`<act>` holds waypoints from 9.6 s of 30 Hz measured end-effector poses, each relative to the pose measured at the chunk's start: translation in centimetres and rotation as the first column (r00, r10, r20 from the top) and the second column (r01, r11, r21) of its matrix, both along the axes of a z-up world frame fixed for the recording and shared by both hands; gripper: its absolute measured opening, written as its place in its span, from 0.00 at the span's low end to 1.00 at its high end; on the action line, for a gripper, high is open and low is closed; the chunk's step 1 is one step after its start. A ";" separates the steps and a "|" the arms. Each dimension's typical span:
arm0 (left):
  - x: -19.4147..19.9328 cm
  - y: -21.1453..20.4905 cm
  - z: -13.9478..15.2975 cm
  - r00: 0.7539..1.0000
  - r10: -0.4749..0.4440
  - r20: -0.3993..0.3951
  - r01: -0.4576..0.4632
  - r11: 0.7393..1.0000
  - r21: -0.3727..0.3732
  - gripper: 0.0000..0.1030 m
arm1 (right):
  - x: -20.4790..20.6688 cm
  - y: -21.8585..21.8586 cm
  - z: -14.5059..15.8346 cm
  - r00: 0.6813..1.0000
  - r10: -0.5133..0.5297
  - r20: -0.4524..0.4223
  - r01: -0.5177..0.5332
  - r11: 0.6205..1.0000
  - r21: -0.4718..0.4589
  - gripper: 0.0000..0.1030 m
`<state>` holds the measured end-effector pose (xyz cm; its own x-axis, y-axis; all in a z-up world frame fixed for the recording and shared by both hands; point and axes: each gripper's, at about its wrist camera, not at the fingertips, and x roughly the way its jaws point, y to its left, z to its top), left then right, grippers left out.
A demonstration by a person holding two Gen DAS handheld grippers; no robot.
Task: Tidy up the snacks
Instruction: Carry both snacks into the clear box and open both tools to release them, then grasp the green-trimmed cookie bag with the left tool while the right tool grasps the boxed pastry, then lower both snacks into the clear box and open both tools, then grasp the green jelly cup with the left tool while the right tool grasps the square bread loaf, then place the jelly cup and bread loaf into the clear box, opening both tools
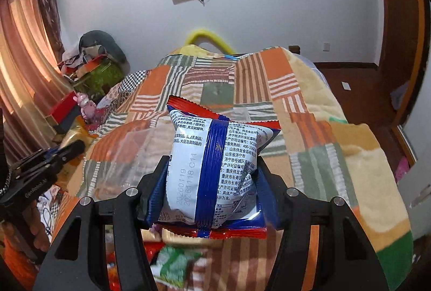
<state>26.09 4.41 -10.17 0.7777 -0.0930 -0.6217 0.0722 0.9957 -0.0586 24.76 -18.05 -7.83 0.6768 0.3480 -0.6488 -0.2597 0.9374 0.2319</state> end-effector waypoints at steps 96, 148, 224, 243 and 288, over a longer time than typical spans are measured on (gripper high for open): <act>-16.4 3.7 -13.4 0.907 -0.011 -0.420 0.021 1.000 0.020 0.81 | -12.8 7.3 -9.1 0.941 0.213 -0.264 -0.253 0.959 -0.129 0.72; -10.3 2.1 -3.5 0.993 0.009 -0.118 -0.013 0.999 -0.038 0.46 | -9.2 2.1 -2.2 0.989 0.136 -0.055 -0.139 0.989 -0.056 0.41; -3.4 6.5 -6.7 0.969 0.078 -0.236 -0.074 0.997 0.025 0.66 | -1.4 4.2 -5.3 0.981 0.155 -0.116 -0.171 0.976 -0.138 0.67; -2.7 3.9 -13.0 0.938 0.091 -0.334 -0.080 0.996 0.046 0.69 | -1.0 5.0 -9.8 0.958 0.149 -0.246 -0.186 0.974 -0.133 0.86; -3.2 1.5 -3.4 0.990 -0.028 -0.138 0.014 0.994 -0.105 0.56 | -1.8 1.3 -3.6 0.997 0.071 -0.043 -0.075 0.994 -0.076 0.77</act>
